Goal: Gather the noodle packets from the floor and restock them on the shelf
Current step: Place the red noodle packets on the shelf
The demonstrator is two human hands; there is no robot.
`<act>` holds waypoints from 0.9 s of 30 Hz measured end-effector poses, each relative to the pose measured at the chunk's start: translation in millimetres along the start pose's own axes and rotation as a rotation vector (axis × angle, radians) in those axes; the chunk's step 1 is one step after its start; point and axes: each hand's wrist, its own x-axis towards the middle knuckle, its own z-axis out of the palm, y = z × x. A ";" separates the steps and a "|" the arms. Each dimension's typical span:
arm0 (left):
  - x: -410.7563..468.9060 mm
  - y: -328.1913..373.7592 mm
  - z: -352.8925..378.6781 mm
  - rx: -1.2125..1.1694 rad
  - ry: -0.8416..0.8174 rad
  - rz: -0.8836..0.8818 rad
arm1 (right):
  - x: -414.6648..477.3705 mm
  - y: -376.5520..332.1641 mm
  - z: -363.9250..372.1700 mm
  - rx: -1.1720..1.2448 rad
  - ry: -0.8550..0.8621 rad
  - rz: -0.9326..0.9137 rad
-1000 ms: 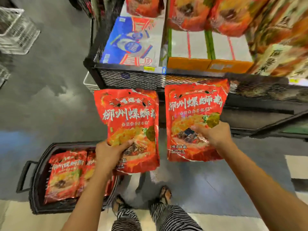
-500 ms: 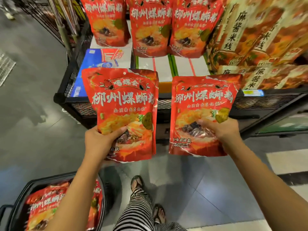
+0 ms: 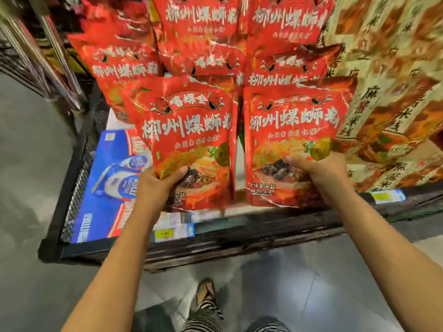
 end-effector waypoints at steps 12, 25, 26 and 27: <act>131.1 30.8 67.5 -0.020 0.055 0.070 | 130.2 -22.1 36.0 0.159 -0.136 -0.112; 150.1 -13.1 75.4 0.163 -0.018 0.021 | 196.9 27.0 44.0 0.053 -0.169 0.159; 149.6 -12.8 74.6 0.178 -0.033 0.020 | 196.9 27.3 45.0 0.047 -0.156 0.177; 149.2 -12.8 74.0 0.185 -0.042 0.023 | 196.0 27.3 46.3 0.042 -0.152 0.190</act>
